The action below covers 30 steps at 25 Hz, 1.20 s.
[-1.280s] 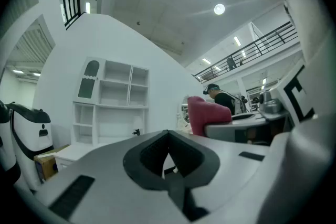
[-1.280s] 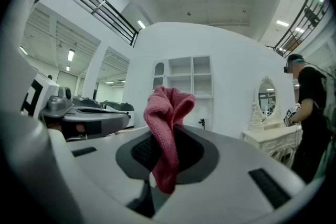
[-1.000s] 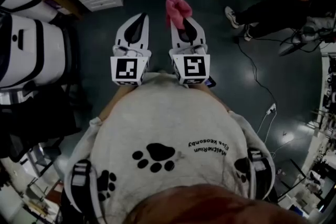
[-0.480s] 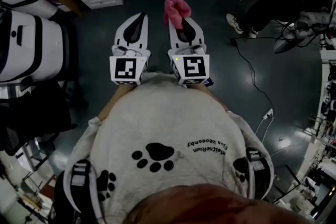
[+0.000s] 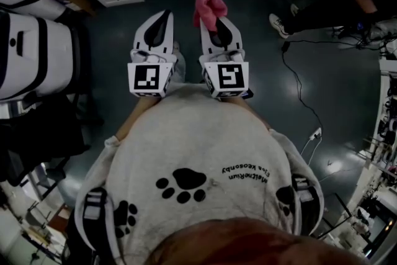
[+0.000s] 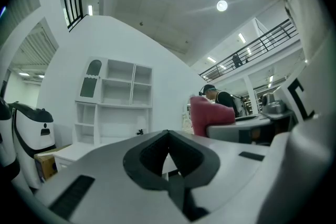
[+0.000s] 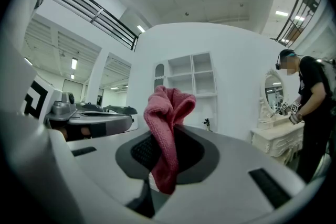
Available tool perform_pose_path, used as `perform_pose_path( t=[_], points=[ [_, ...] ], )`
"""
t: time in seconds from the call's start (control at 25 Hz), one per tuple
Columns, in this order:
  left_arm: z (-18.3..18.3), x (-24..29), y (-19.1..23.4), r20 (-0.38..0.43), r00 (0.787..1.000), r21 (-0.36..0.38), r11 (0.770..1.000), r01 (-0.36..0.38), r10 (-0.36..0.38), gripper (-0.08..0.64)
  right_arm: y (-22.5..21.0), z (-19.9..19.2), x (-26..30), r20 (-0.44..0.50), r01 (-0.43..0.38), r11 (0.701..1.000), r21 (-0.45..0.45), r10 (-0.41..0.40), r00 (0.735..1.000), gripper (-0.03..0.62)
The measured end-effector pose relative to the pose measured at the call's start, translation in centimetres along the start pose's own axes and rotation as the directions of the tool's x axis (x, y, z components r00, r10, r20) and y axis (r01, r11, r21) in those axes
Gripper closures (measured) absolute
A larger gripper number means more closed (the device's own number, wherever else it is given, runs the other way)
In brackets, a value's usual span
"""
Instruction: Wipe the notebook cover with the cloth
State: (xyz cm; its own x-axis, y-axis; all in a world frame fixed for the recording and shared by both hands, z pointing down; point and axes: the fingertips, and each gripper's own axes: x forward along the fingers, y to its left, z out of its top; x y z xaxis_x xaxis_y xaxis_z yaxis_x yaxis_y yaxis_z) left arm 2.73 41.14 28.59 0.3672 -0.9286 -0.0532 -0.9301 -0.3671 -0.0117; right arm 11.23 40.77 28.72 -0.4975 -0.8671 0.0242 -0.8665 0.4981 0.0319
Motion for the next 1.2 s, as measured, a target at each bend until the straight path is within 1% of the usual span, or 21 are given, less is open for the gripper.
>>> perform_pose_path(
  t=[0.2, 0.36, 0.44, 0.6, 0.8, 1.12, 1.2],
  points=[
    [-0.3, 3.2, 2.1, 0.009, 1.000, 0.002, 1.000, 0.006, -0.006, 0.548, -1.2, -0.2, 3.5, 0.009, 0.008, 1.000, -0.001, -0.007, 1.000, 0.529],
    [-0.7, 6.4, 4.1, 0.009, 1.000, -0.004, 1.000, 0.021, -0.021, 0.548, -2.3, -0.5, 7.2, -0.005, 0.014, 1.000, -0.002, -0.014, 1.000, 0.529],
    [-0.6, 7.9, 5.1, 0.005, 0.999, -0.002, 0.999, 0.032, -0.032, 0.548, -2.9, -0.5, 8.9, -0.020, 0.024, 1.000, 0.005, -0.024, 1.000, 0.529],
    [-0.4, 10.9, 7.1, -0.009, 0.998, -0.005, 0.998, 0.055, -0.055, 0.548, -4.1, 0.1, 12.2, -0.011, 0.050, 0.999, 0.014, -0.050, 0.999, 0.529],
    [-0.7, 14.6, 9.5, -0.019, 0.996, 0.002, 0.996, 0.093, -0.092, 0.548, -5.2, -0.3, 16.2, -0.029, 0.078, 0.997, 0.017, -0.078, 0.997, 0.529],
    [-0.7, 17.9, 11.7, -0.015, 0.992, -0.023, 0.992, 0.122, -0.122, 0.548, -6.6, -0.2, 19.8, -0.042, 0.125, 0.992, 0.024, -0.124, 0.991, 0.529],
    [-0.9, 18.4, 12.3, -0.014, 0.992, -0.020, 0.992, 0.128, -0.129, 0.548, -6.8, -0.1, 20.6, -0.039, 0.134, 0.991, 0.020, -0.133, 0.990, 0.529]
  ],
)
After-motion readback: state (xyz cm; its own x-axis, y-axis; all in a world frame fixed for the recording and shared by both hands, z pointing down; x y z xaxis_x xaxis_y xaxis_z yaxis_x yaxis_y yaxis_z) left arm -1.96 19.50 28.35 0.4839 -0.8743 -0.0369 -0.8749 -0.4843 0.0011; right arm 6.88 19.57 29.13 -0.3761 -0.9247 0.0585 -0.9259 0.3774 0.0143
